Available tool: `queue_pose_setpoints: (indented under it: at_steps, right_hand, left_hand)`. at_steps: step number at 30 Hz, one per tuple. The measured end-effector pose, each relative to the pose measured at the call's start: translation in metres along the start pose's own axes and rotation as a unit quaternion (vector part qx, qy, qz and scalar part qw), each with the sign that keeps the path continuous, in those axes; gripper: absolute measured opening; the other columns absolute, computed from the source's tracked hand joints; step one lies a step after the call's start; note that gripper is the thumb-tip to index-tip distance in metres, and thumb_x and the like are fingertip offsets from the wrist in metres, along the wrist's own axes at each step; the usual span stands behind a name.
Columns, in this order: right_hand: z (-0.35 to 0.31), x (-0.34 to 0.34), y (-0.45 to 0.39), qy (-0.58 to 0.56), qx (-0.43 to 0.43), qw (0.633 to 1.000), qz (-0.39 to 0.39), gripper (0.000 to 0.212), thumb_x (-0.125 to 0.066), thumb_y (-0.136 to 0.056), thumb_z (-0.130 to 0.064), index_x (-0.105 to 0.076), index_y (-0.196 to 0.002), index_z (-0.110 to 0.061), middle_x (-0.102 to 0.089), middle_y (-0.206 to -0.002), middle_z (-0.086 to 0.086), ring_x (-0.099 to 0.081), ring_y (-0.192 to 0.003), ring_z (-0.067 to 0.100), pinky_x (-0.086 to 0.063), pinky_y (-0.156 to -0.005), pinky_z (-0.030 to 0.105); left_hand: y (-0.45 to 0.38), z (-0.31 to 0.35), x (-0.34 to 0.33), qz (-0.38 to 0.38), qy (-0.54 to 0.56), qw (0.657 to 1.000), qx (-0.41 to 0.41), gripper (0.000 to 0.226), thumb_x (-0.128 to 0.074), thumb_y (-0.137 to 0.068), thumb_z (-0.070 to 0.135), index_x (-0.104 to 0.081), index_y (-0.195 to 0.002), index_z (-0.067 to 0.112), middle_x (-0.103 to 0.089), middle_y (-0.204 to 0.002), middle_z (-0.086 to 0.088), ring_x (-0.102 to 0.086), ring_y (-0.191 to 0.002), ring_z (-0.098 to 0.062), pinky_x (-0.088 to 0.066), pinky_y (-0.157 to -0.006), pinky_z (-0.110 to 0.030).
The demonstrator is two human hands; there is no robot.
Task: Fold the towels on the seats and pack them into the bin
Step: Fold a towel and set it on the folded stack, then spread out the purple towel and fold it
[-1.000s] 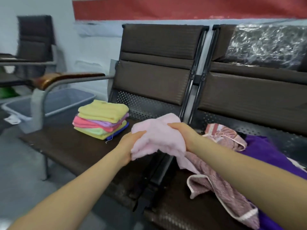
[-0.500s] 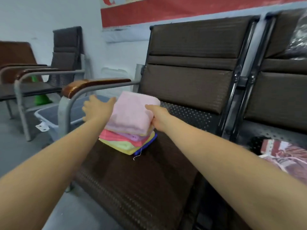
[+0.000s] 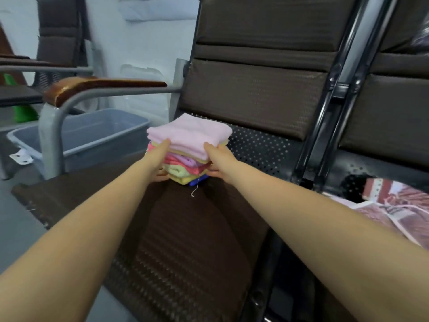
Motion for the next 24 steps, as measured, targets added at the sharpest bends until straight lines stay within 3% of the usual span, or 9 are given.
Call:
queue_pose_setpoints:
  at_steps: [4, 9, 11, 13, 16, 20, 24]
  right_hand:
    - [0.0, 0.026, 0.012, 0.044, -0.013, 0.999, -0.002, 0.045, -0.048, -0.096, -0.042, -0.046, -0.135, -0.02, -0.049, -0.133, 0.005, -0.054, -0.111, 0.024, -0.05, -0.086, 0.036]
    - [-0.015, 0.08, 0.059, 0.051, -0.027, 0.997, 0.044, 0.049, -0.042, -0.101, -0.041, -0.041, -0.14, -0.013, -0.05, -0.127, 0.01, -0.057, -0.114, 0.027, -0.051, -0.089, 0.037]
    - [-0.023, 0.104, 0.086, 0.038, -0.03, 0.997, 0.064, 0.051, -0.042, -0.101, -0.041, -0.039, -0.142, -0.01, -0.053, -0.126, 0.014, -0.059, -0.11, 0.027, -0.053, -0.083, 0.036]
    - [-0.031, 0.13, 0.118, 0.03, -0.022, 0.996, 0.079, 0.05, -0.041, -0.101, -0.041, -0.042, -0.14, -0.009, -0.056, -0.118, 0.014, -0.061, -0.099, 0.025, -0.053, -0.071, 0.032]
    - [-0.038, 0.176, 0.187, 0.023, -0.011, 0.995, 0.092, 0.036, -0.041, -0.102, -0.038, -0.052, -0.124, -0.012, -0.06, -0.1, 0.009, -0.061, -0.079, 0.02, -0.049, -0.06, 0.027]
    - [-0.033, 0.234, 0.27, 0.029, 0.001, 0.994, 0.109, 0.02, -0.046, -0.1, -0.029, -0.058, -0.091, -0.017, -0.058, -0.08, 0.003, -0.056, -0.065, 0.013, -0.043, -0.054, 0.023]
    - [-0.017, 0.317, 0.354, 0.128, 0.053, 0.972, 0.191, 0.014, -0.052, -0.095, -0.015, -0.062, -0.086, -0.016, -0.058, -0.074, 0.001, -0.052, -0.061, 0.01, -0.04, -0.052, 0.02]
  left_hand:
    - [0.004, -0.004, -0.007, 0.011, -0.034, 0.999, -0.012, 0.066, -0.047, -0.093, 0.056, -0.036, -0.143, 0.015, -0.047, -0.139, -0.01, -0.051, -0.121, -0.027, -0.046, -0.087, -0.038]
    - [0.05, -0.003, -0.033, 0.013, -0.065, 0.997, -0.028, 0.066, -0.044, -0.094, 0.057, -0.037, -0.144, 0.014, -0.043, -0.143, -0.011, -0.05, -0.12, -0.028, -0.044, -0.083, -0.036]
    - [0.076, -0.004, -0.049, -0.006, -0.079, 0.997, -0.025, 0.062, -0.043, -0.094, 0.056, -0.042, -0.139, 0.014, -0.049, -0.135, -0.011, -0.052, -0.113, -0.028, -0.045, -0.083, -0.037]
    - [0.112, 0.0, -0.074, -0.038, -0.096, 0.994, -0.031, 0.05, -0.044, -0.093, 0.055, -0.054, -0.119, 0.014, -0.056, -0.108, -0.008, -0.054, -0.095, -0.024, -0.045, -0.081, -0.035]
    - [0.181, 0.002, -0.123, -0.089, -0.112, 0.989, -0.027, 0.042, -0.043, -0.095, 0.053, -0.056, -0.098, 0.013, -0.053, -0.08, -0.001, -0.051, -0.066, -0.015, -0.042, -0.064, -0.025]
    - [0.268, 0.002, -0.194, -0.171, -0.115, 0.978, -0.032, 0.041, -0.041, -0.097, 0.05, -0.057, -0.082, 0.016, -0.057, -0.076, 0.0, -0.051, -0.059, -0.013, -0.041, -0.058, -0.023]
    - [0.35, -0.012, -0.265, -0.269, -0.133, 0.953, -0.035, 0.037, -0.044, -0.097, 0.046, -0.058, -0.08, 0.017, -0.057, -0.076, 0.0, -0.053, -0.061, -0.013, -0.04, -0.058, -0.023]
Point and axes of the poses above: each hand's wrist, its own y-axis away from the middle knuckle, its own x-axis out of the back of the hand, z = x × y, the point moved 5 cm from there along -y, towards the middle knuckle
